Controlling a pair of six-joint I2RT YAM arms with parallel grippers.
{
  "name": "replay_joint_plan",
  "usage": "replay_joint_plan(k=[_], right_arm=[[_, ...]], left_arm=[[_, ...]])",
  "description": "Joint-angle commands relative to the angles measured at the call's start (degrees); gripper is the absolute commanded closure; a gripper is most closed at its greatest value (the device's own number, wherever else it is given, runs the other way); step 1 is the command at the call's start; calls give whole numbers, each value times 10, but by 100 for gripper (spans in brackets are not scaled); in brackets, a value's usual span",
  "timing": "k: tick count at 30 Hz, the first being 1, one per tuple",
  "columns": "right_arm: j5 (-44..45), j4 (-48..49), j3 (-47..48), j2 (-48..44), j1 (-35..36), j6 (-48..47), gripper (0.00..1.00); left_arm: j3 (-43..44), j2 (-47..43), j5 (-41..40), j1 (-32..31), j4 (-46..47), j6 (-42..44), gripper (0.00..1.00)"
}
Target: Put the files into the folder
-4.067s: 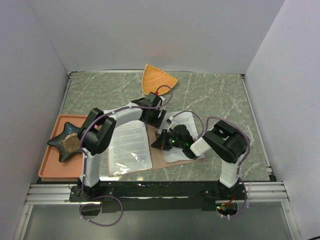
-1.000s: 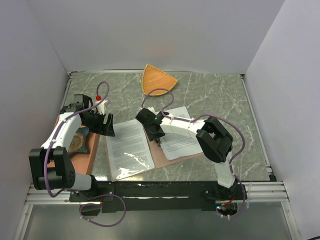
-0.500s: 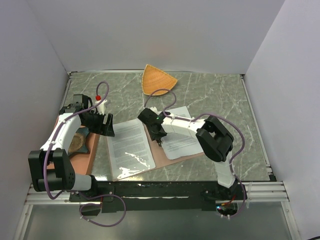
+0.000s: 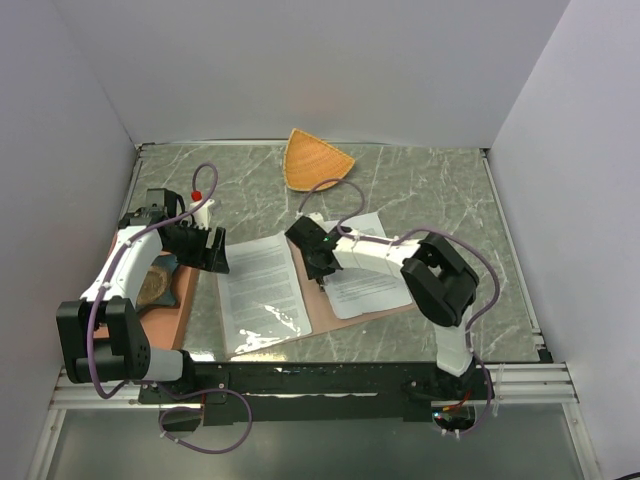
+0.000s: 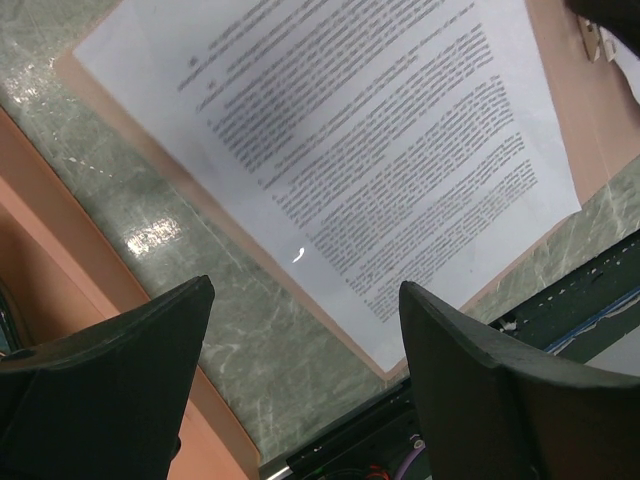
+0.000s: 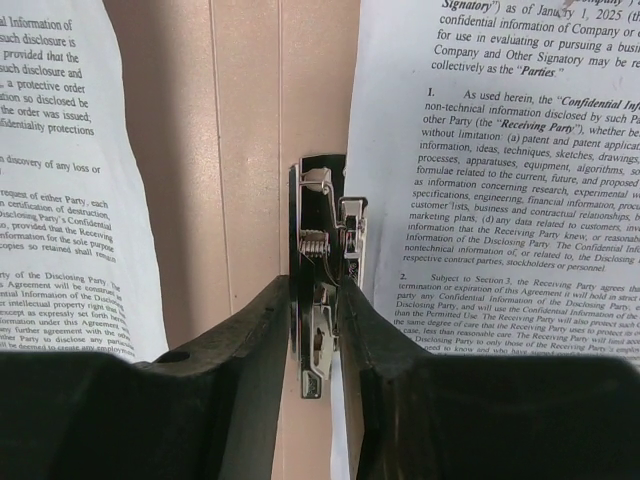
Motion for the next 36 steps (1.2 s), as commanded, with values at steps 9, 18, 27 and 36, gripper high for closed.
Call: replay_joint_plan(k=[9,18,27,36], right_arm=[[0,11,-141,-43,-59,52,73],[-27,18,-140,-51,-67,66,75],[22,-49,-74,-56,-56,61,34],[45,-72,-45,-77,-52,61,40]], left_arm=[[45,34,36,-7,0,-2,18],[33,60,28,-30,28,-27,17],[39,55,20,-30,24,-19,18],[25,41,9,-31,27,-15,18]])
